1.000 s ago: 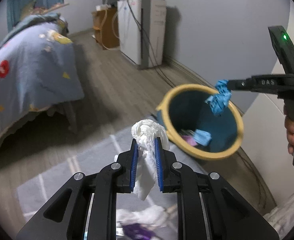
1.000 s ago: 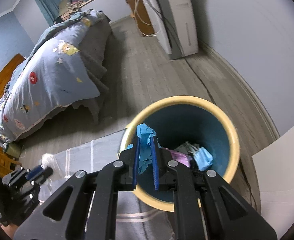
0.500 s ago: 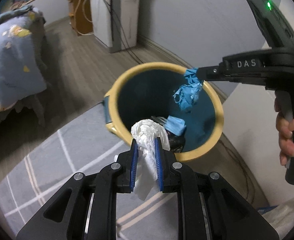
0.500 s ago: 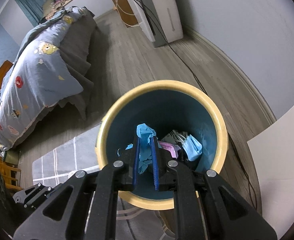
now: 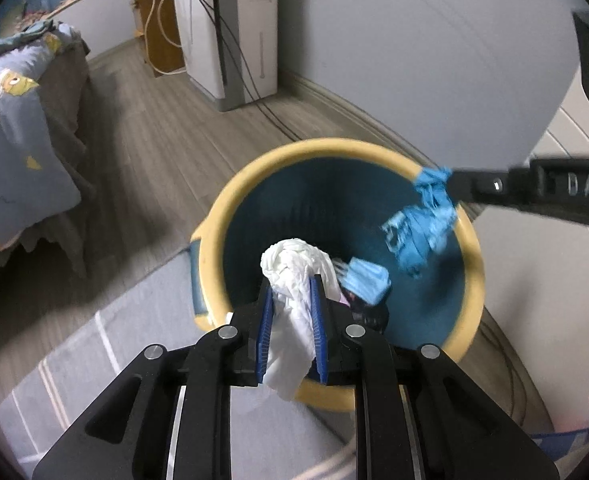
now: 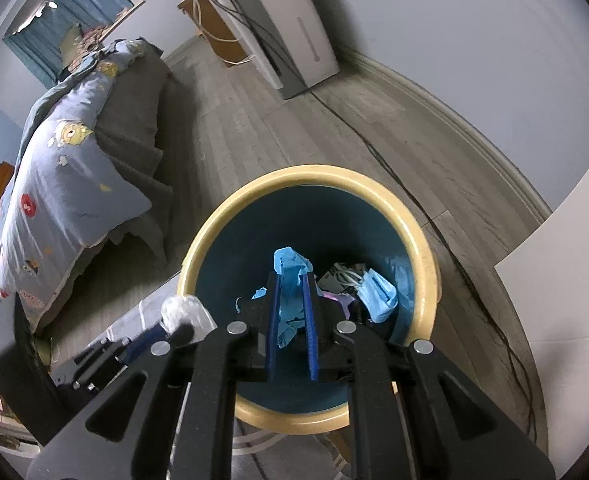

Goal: Collect trash
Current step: 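Carry the cloth and tissue over the bin and open both tools, then move both open tools back over the remaining trash on the mat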

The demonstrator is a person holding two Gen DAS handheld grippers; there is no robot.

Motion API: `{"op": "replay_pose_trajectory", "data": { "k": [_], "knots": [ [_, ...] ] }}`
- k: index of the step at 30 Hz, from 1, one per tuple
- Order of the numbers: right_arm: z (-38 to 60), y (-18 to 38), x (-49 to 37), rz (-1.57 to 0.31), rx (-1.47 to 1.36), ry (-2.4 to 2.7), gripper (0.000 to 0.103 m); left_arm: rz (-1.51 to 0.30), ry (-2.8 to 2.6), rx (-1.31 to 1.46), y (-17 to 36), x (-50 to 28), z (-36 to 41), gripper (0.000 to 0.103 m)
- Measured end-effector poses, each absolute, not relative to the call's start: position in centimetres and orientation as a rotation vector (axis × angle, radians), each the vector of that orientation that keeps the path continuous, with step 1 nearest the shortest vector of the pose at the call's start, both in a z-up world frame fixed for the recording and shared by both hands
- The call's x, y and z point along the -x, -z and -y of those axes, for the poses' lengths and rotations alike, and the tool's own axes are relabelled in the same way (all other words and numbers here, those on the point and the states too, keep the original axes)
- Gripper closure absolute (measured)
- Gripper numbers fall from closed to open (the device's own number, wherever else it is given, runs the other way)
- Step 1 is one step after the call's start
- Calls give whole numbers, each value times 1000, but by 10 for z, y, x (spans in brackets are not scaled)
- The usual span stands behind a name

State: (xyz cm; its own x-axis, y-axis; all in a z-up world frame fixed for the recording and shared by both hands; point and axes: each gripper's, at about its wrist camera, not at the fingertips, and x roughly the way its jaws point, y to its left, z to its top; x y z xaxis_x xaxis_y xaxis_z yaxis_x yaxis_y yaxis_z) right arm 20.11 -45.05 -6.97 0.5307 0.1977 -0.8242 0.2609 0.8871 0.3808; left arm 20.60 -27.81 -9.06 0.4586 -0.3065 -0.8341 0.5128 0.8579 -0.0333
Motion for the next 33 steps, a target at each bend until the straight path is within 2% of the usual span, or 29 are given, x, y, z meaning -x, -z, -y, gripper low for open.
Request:
{"op": "replay_pose_trajectory", "data": {
  "k": [4, 6, 10, 13, 15, 16, 17, 18, 20, 21, 33],
  "knots": [
    [460, 76, -201, -1027, -560, 55, 90, -957, 517, -223, 87, -211, 280, 69],
    [461, 78, -202, -1032, -565, 61, 90, -949, 518, -228, 87, -213, 281, 58],
    [460, 77, -203, -1034, -560, 73, 80, -949, 515, -208, 89, -211, 274, 49],
    [457, 76, -203, -1032, -553, 72, 76, -936, 501, -201, 87, -207, 268, 35],
    [455, 74, -202, -1033, -540, 67, 59, -914, 484, -202, 83, -202, 262, 21],
    [454, 73, -203, -1030, -532, 71, 43, -905, 477, -203, 81, -200, 260, 19],
    [453, 72, -202, -1025, -520, 75, 31, -896, 467, -208, 80, -198, 258, 12],
    [452, 70, -202, -1023, -509, 79, 26, -887, 456, -215, 78, -196, 256, 8],
    [449, 66, -202, -1017, -479, 96, 8, -867, 431, -241, 74, -192, 253, 7],
    [448, 64, -202, -1015, -464, 107, 6, -867, 424, -248, 73, -190, 252, 7],
    [436, 45, -193, -1024, -355, 182, 6, -872, 365, -241, 52, -170, 220, 6]
  ]
}}
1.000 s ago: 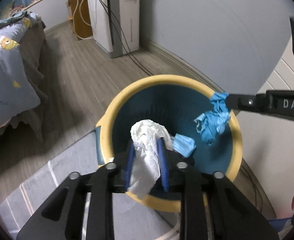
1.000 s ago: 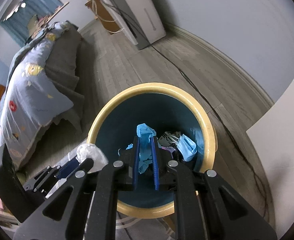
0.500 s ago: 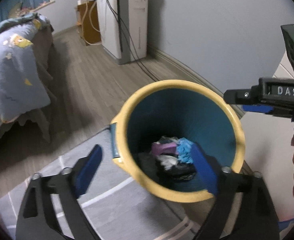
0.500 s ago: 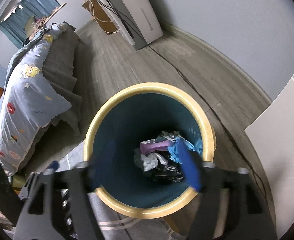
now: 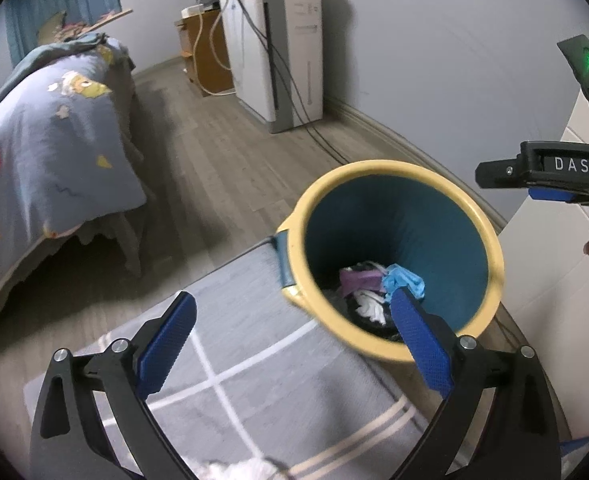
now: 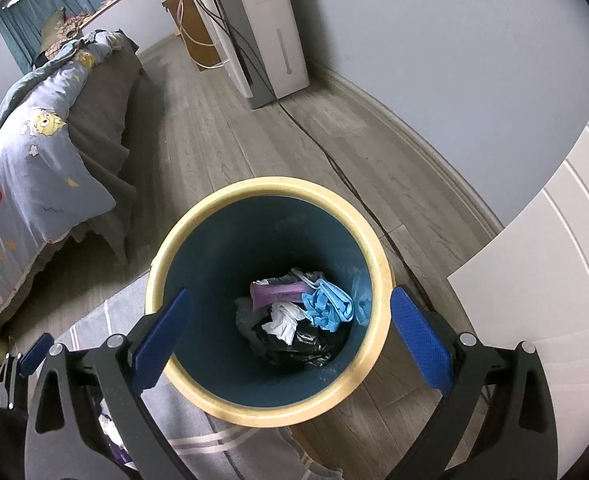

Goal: Collect trash
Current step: 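Move both open tools back over the remaining trash on the mat, then grasp the blue-and-silver wipes pack with the right tool while the left tool grasps white tissue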

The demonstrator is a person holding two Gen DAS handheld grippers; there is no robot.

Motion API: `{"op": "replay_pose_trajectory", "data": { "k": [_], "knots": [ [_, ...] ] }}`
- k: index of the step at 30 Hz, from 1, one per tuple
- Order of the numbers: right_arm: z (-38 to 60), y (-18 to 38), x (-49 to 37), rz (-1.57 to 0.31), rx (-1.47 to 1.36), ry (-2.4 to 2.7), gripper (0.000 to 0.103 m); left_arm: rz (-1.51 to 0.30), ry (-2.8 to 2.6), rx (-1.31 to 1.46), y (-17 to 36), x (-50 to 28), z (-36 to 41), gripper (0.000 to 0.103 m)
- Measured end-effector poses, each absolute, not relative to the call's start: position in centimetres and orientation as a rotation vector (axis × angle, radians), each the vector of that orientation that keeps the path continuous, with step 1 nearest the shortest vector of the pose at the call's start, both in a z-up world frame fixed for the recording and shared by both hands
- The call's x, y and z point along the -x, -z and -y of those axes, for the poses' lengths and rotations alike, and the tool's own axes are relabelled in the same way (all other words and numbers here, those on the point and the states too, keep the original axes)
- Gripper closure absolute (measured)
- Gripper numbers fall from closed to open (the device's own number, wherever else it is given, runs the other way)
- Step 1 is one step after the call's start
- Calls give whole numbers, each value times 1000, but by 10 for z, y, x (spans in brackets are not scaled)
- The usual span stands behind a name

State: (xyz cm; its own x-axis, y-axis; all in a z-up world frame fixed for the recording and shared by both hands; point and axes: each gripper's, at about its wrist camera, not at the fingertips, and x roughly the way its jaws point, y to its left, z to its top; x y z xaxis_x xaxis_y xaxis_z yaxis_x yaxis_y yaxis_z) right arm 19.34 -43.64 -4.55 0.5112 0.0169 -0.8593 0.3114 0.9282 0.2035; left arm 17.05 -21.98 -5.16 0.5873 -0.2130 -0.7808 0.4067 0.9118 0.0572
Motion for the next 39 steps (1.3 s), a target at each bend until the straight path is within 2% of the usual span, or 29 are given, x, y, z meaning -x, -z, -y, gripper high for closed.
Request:
{"op": "replay_pose_trajectory", "data": {
  "k": [7, 16, 25, 39],
  "knots": [
    [421, 29, -178, -996, -257, 180, 6, -861, 324, -242, 23, -143, 175, 6],
    [372, 3, -148, -961, -162, 92, 6, -839, 194, -143, -12, -91, 80, 5],
    [302, -8, -113, -924, -161, -95, 6, -825, 69, -90, -15, -52, 4, 5],
    [184, 50, -108, -1089, -80, -310, 6, -852, -2, -70, 9, -39, -65, 5]
  ]
}}
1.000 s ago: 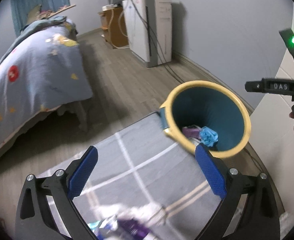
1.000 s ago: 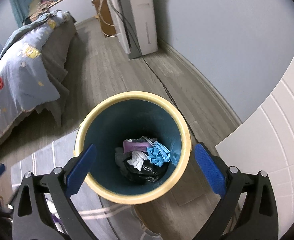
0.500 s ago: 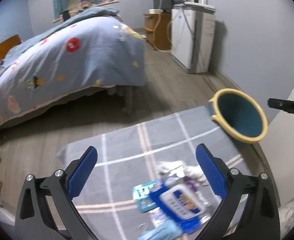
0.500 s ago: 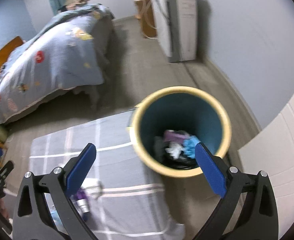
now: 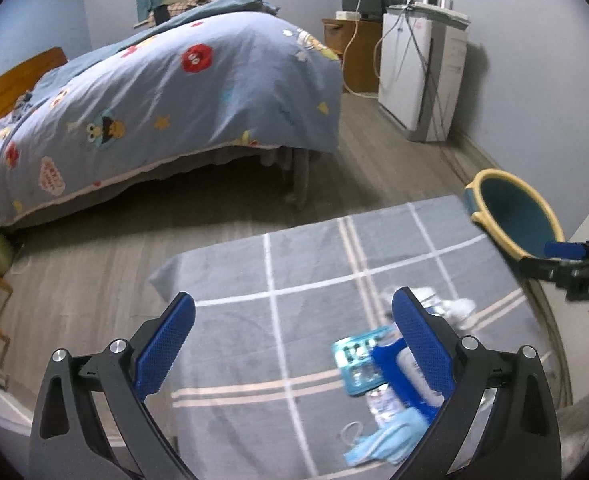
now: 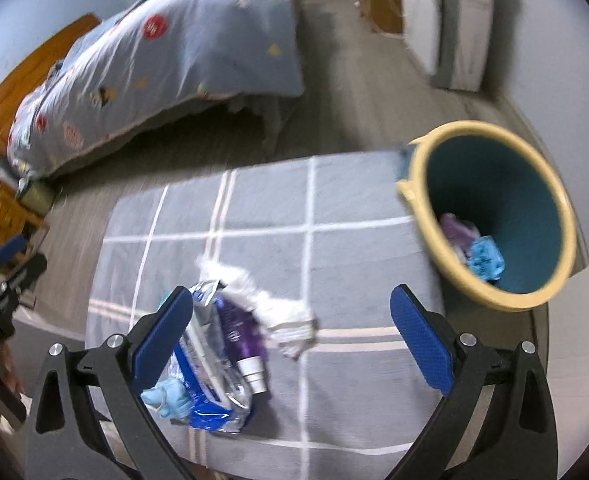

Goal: Collect trash
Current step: 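Grasp the blue-and-silver wipes pack with the right tool while the left tool grasps white tissue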

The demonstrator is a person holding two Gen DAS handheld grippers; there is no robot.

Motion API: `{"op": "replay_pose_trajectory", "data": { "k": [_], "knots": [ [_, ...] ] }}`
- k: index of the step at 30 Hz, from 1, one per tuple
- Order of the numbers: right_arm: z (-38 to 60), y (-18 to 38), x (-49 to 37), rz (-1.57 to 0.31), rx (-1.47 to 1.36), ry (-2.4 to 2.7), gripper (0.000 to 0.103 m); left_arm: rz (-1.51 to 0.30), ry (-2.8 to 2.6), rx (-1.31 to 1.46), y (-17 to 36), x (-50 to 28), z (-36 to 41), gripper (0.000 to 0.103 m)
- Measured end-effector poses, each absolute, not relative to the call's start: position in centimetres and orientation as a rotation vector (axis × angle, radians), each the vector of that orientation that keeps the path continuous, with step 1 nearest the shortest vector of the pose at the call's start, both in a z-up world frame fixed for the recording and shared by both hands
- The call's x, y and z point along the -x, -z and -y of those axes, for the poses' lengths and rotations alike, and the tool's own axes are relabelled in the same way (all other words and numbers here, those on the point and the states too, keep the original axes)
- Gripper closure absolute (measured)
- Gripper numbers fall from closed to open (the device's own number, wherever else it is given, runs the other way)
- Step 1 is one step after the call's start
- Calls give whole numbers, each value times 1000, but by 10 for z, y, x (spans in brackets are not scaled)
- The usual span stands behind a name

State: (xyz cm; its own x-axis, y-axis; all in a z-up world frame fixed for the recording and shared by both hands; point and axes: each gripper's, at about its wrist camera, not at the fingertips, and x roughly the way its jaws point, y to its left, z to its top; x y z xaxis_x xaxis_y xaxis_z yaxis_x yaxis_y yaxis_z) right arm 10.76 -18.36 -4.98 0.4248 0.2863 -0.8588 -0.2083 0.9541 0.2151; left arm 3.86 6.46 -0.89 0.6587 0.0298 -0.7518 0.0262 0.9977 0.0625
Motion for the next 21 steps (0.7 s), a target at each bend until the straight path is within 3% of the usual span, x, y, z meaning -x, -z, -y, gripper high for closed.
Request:
{"op": "replay_pose_trajectory", "data": {
  "k": [18, 19, 21],
  "knots": [
    [82, 124, -104, -1258, 166, -463, 6, -912, -18, 7, 19, -51, -101, 5],
    [82, 125, -104, -1259, 165, -466, 10, -914, -18, 13, 19, -51, -103, 5],
    [78, 127, -104, -1268, 168, -475, 27, -913, -12, 29, 19, -51, -105, 5]
  ]
}}
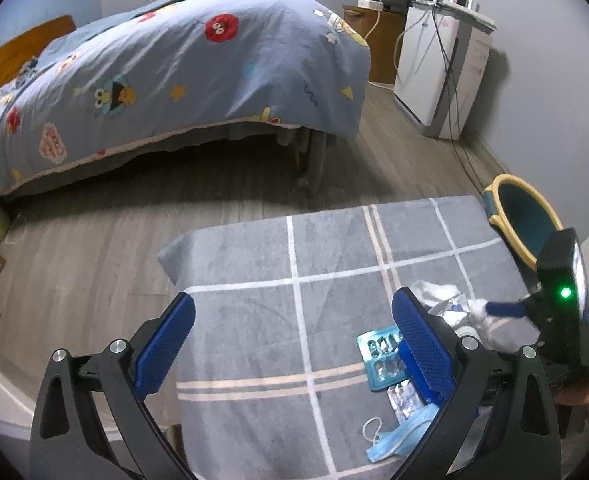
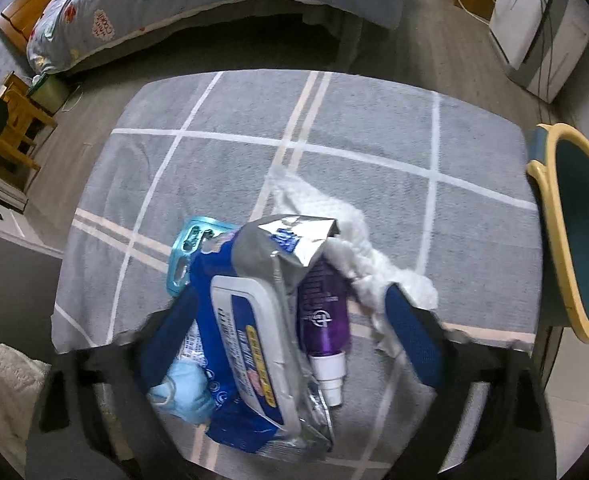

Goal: Collect trash
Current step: 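Grasp the blue-and-silver wipes pack with the right tool while the left tool grasps white tissue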

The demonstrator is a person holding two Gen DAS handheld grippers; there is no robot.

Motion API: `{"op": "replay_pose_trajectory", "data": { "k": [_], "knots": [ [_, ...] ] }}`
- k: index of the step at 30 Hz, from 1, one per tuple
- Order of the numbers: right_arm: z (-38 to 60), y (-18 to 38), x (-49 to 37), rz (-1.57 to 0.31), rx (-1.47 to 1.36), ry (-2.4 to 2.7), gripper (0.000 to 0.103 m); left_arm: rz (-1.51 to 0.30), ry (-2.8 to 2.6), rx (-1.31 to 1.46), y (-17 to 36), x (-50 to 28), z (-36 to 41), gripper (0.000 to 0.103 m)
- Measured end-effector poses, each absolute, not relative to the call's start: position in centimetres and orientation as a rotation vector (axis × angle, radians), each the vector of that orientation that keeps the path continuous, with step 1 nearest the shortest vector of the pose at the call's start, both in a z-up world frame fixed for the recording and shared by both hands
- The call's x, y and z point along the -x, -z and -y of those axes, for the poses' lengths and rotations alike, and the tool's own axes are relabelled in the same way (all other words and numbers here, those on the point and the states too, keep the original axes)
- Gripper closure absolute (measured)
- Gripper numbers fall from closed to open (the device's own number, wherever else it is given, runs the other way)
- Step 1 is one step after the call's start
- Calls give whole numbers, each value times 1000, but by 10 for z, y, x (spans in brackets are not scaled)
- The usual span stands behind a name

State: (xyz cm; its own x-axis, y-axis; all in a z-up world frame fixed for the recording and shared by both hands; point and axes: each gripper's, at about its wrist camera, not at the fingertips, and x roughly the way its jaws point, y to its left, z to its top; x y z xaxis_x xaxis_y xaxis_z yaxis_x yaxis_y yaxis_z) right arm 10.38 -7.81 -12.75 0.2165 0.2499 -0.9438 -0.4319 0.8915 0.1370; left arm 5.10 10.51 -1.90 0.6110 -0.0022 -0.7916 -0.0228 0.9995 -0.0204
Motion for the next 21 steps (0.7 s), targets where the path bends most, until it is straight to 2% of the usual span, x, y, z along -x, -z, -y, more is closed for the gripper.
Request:
{"op": "replay_pose_trajectory", "data": {
  "k": [2, 4, 7, 15, 21],
  "knots": [
    [75, 131, -102, -1297, 164, -502, 53, -912, -3, 48, 19, -51, -107, 5],
    [73, 128, -101, -1306, 142, -538, 66, -912, 0, 52, 18, -51, -107, 5],
    [70, 116, -97, -1276, 183, -542, 74, -913, 3, 46, 19, -51, -104, 5],
    [102, 44, -99, -1166, 154, -555, 75, -942, 15, 29, 27, -56, -93, 5],
    [155, 16, -129, -1054, 55, -417, 75, -970, 37, -10, 46, -74, -67, 5]
  ]
}}
